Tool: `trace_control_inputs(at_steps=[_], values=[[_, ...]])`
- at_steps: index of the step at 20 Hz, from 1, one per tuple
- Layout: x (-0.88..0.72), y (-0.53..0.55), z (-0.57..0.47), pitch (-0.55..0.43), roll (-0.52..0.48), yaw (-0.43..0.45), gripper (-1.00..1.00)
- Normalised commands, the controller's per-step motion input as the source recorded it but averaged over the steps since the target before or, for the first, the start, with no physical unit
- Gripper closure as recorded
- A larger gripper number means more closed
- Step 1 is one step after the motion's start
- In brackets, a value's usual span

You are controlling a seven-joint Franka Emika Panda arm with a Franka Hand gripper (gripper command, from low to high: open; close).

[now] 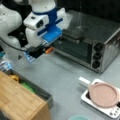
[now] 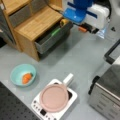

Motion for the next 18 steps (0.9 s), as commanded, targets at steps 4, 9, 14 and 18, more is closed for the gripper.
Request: trace_control_inputs(at_steps=[4, 9, 14, 18], values=[[0.04, 0.0, -0.02, 0.123, 0.023, 0.155, -1.0], [0.15, -0.04, -0.04, 0.098, 0.042, 0.101, -1.0], [0.31, -0.05, -0.05, 0.086, -0.007, 0.033, -1.0], [0.5, -0.1, -0.05, 0.074, 0.018, 0.019, -1.0]])
